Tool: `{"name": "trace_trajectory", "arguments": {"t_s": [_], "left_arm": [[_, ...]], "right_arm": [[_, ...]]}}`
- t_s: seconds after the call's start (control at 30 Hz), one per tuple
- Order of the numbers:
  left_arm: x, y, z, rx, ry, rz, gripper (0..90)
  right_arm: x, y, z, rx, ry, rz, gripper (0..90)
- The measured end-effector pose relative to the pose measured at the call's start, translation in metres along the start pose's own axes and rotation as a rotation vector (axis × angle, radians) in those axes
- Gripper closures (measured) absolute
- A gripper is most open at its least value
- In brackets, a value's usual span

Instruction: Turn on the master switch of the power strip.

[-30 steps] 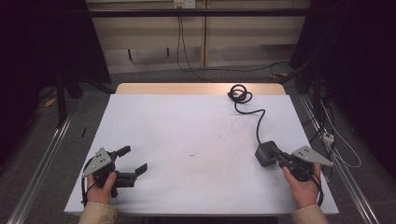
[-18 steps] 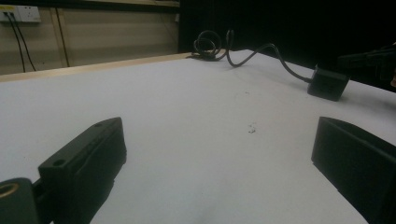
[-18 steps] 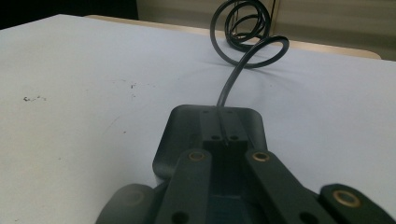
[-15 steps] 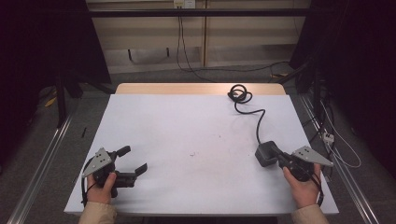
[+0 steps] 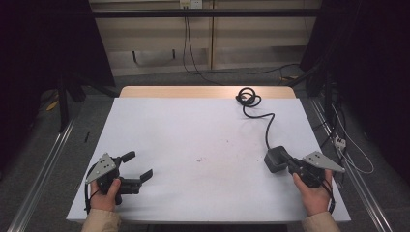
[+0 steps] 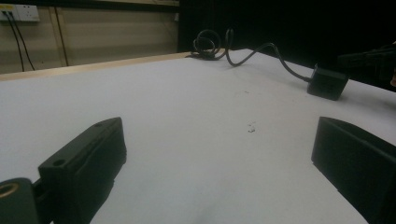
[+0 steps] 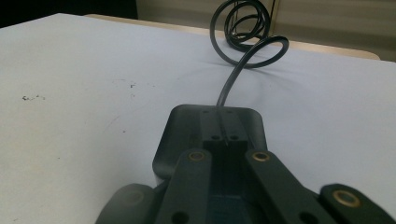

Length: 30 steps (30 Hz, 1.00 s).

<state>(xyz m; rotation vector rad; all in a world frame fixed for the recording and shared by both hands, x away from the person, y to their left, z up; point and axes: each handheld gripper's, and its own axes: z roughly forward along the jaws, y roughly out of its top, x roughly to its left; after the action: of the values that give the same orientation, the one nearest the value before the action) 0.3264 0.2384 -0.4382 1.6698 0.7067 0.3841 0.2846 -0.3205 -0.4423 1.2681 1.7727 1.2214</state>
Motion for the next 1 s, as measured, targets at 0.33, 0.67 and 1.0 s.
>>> {"name": "trace_trajectory", "arguments": {"t_s": [0.33, 0.67, 1.0], "left_arm": [[0.0002, -0.0002, 0.0, 0.001, 0.0, 0.001, 2.7], [0.0003, -0.0001, 0.0003, -0.006, 0.001, -0.001, 2.7], [0.0007, -0.0003, -0.0001, -0.001, 0.003, -0.002, 2.7]], "right_arm": [[0.0011, 0.0002, 0.0, 0.004, -0.006, -0.006, 90.0], [0.0018, -0.0001, 0.0002, 0.004, -0.01, -0.014, 90.0], [0.0036, 0.0014, 0.0007, 0.022, -0.016, -0.026, 90.0]]}}
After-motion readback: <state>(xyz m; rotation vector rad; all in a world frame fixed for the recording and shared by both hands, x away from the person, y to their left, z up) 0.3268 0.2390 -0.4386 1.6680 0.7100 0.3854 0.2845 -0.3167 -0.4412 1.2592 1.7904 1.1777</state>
